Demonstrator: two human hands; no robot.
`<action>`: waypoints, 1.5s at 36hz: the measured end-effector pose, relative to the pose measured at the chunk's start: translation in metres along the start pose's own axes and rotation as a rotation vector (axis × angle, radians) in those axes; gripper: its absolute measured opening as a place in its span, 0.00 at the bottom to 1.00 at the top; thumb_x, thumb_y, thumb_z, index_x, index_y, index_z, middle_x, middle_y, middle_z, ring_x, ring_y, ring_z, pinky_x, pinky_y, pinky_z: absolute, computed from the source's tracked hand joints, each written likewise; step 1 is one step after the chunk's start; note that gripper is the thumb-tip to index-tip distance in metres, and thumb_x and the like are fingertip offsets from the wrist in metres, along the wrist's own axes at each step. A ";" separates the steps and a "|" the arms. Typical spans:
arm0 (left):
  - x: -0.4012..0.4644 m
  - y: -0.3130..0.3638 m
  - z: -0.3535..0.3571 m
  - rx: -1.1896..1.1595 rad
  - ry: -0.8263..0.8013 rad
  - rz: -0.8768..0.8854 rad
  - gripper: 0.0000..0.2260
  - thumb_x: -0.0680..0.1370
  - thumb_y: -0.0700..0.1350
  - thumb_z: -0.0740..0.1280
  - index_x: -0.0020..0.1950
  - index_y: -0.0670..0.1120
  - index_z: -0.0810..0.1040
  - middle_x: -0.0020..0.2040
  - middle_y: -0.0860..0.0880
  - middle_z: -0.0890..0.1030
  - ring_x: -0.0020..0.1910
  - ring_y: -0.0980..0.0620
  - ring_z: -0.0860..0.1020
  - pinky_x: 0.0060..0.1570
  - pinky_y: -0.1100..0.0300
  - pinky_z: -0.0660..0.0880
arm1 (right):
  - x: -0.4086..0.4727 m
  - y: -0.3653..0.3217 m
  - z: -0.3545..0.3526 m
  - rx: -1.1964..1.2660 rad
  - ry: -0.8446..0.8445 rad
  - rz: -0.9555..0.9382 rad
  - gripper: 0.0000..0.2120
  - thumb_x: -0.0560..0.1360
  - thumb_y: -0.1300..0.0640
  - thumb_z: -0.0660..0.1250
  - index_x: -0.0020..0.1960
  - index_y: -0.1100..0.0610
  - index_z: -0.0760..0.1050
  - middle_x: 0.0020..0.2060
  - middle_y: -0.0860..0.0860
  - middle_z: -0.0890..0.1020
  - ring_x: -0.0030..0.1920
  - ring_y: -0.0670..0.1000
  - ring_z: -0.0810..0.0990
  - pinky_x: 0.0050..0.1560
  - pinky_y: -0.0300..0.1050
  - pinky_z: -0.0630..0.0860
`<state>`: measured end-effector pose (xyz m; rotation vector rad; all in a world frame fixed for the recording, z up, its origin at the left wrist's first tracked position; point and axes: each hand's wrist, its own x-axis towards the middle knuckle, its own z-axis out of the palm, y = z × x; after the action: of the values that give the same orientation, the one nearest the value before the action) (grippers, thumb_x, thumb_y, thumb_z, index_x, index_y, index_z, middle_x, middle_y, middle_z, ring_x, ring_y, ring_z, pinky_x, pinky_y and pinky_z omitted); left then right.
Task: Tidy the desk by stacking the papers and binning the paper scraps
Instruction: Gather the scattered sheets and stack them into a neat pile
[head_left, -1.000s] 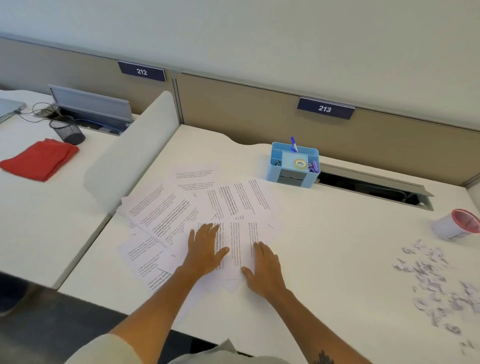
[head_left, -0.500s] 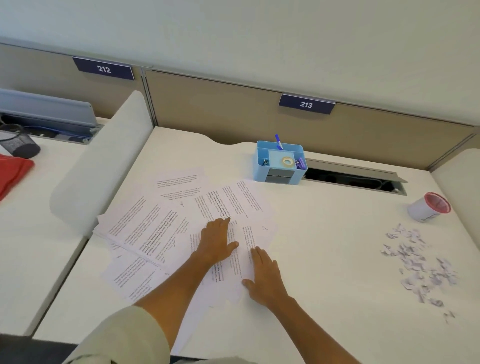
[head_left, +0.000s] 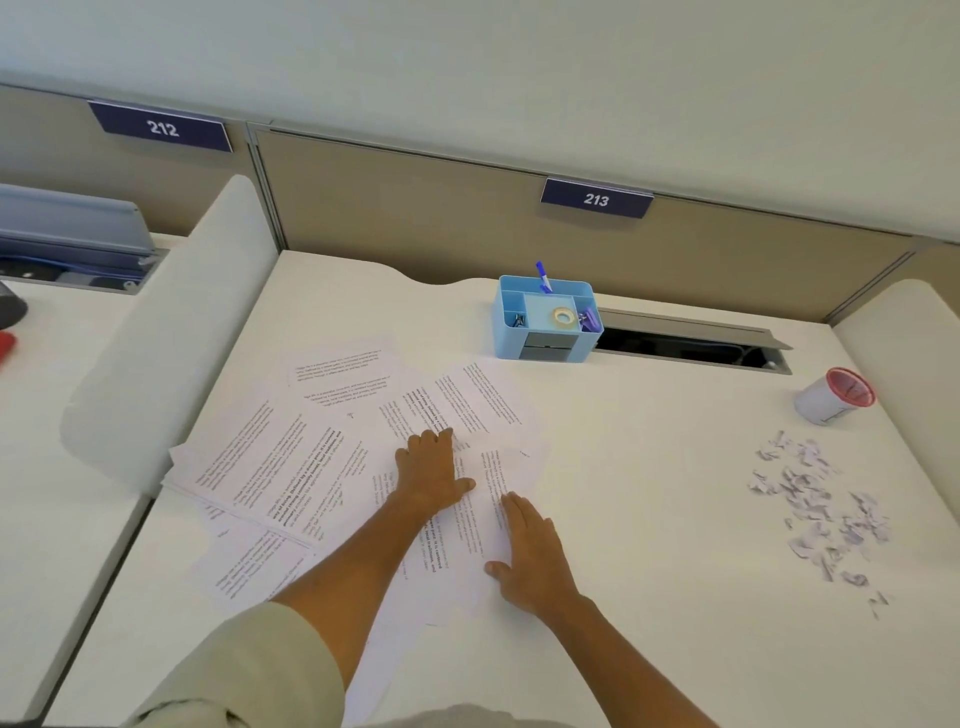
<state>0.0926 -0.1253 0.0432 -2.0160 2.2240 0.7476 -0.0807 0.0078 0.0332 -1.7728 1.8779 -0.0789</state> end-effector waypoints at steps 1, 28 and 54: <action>0.000 0.000 0.000 -0.004 -0.003 0.002 0.43 0.76 0.65 0.73 0.83 0.49 0.60 0.75 0.45 0.71 0.75 0.42 0.68 0.74 0.43 0.64 | 0.000 0.000 0.000 0.004 0.003 0.003 0.47 0.78 0.45 0.73 0.86 0.52 0.46 0.85 0.47 0.51 0.85 0.50 0.49 0.84 0.54 0.45; -0.015 -0.019 -0.039 -0.277 -0.064 0.040 0.15 0.78 0.48 0.77 0.62 0.50 0.79 0.62 0.50 0.82 0.60 0.47 0.82 0.59 0.49 0.81 | 0.000 0.007 -0.001 0.237 0.155 0.095 0.50 0.72 0.46 0.79 0.85 0.52 0.54 0.82 0.48 0.61 0.82 0.51 0.59 0.83 0.52 0.59; -0.045 -0.017 -0.061 -0.997 0.109 -0.070 0.24 0.80 0.33 0.72 0.73 0.50 0.73 0.64 0.49 0.83 0.62 0.47 0.81 0.59 0.49 0.82 | 0.023 -0.025 -0.050 1.389 0.243 0.291 0.16 0.79 0.61 0.75 0.64 0.53 0.77 0.59 0.51 0.87 0.58 0.53 0.87 0.62 0.57 0.83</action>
<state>0.1327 -0.1072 0.1070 -2.4789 1.9760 2.0811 -0.0789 -0.0334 0.0774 -0.5301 1.4783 -1.1895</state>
